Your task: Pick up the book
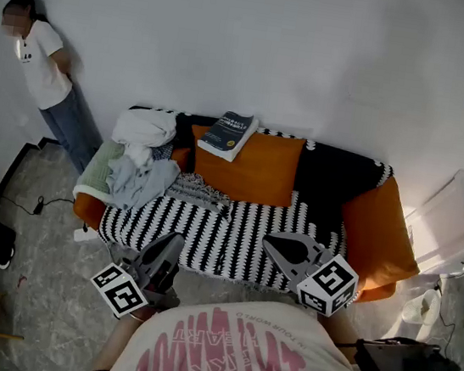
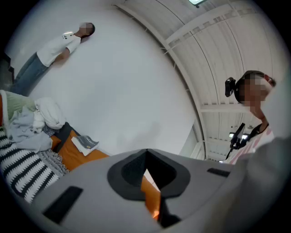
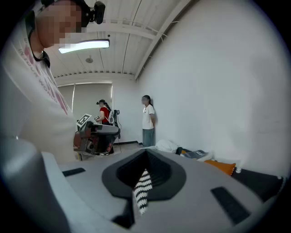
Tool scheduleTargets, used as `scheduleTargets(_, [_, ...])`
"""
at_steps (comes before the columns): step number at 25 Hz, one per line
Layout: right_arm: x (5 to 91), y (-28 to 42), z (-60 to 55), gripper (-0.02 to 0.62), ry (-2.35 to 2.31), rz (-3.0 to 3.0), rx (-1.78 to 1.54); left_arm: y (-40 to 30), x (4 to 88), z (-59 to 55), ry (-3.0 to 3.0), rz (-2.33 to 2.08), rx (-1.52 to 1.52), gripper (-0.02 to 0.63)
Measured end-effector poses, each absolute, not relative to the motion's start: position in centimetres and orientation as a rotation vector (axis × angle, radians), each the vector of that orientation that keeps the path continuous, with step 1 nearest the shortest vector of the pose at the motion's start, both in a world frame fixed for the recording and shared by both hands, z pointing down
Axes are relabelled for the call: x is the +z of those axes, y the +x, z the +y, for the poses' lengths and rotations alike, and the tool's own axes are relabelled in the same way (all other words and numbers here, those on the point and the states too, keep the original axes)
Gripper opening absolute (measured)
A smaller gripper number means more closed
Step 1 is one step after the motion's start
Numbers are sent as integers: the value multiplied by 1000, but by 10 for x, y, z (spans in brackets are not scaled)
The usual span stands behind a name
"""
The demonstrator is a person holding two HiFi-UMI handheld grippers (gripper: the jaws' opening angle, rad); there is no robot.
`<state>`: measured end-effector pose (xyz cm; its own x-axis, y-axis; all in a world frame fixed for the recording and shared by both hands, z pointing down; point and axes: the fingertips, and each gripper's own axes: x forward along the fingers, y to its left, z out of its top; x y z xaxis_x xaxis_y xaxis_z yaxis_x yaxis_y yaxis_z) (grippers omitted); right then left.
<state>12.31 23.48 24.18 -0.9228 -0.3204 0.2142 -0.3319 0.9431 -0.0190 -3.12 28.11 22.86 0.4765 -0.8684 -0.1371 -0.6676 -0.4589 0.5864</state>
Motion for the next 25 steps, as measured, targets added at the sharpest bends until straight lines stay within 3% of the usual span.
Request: scheduleTargets(25, [263, 85, 235, 8, 589, -2931, 279, -100, 239, 300, 2259, -1367, -581, 8])
